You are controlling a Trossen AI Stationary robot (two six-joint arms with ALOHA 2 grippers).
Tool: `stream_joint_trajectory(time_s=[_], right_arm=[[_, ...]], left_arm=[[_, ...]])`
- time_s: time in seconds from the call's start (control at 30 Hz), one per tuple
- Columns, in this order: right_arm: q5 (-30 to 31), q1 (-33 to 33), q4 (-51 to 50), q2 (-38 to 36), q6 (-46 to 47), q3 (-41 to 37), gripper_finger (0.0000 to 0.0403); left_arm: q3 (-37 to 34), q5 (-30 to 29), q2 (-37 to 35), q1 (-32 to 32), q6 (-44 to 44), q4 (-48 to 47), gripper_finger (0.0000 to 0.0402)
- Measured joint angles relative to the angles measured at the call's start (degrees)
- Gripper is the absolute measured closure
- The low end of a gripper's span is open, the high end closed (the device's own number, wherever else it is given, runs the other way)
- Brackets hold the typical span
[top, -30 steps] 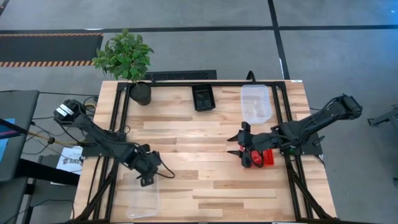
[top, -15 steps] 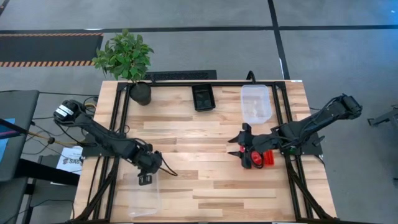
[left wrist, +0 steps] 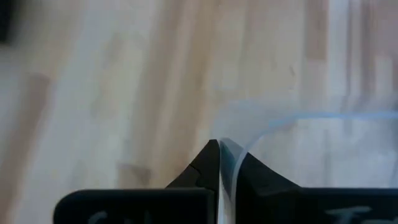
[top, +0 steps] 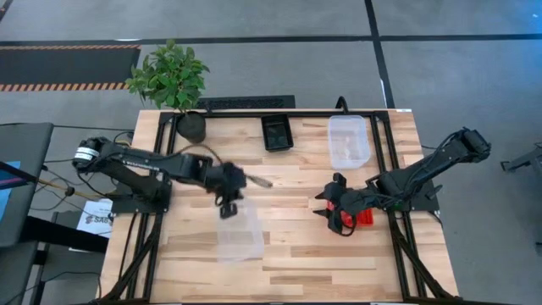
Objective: Stack baskets by color
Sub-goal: Stack the bottom transparent bin on top of the top transparent bin
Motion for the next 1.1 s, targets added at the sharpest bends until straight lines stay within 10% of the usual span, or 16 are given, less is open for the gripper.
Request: stream_joint_trajectory(time_s=[0.23, 0.53, 1.1], right_arm=[[2.58, -1.99, 4.33, 0.0, 4.77, 0.32, 0.0148], [9.4, -7.74, 9.39, 2.96, -15.71, 8.9, 0.0148], [14.61, -14.52, -6.08, 31.26, -13.07, 34.65, 0.0148]], left_arm=[[2.53, -3.9, 0.0, 8.65, -0.56, 3.71, 0.0401], [2.91, -6.7, 1.36, 12.53, -7.7, 3.27, 0.0401], [12.11, -11.0, 9.94, 15.83, -6.67, -4.33, 0.0401]])
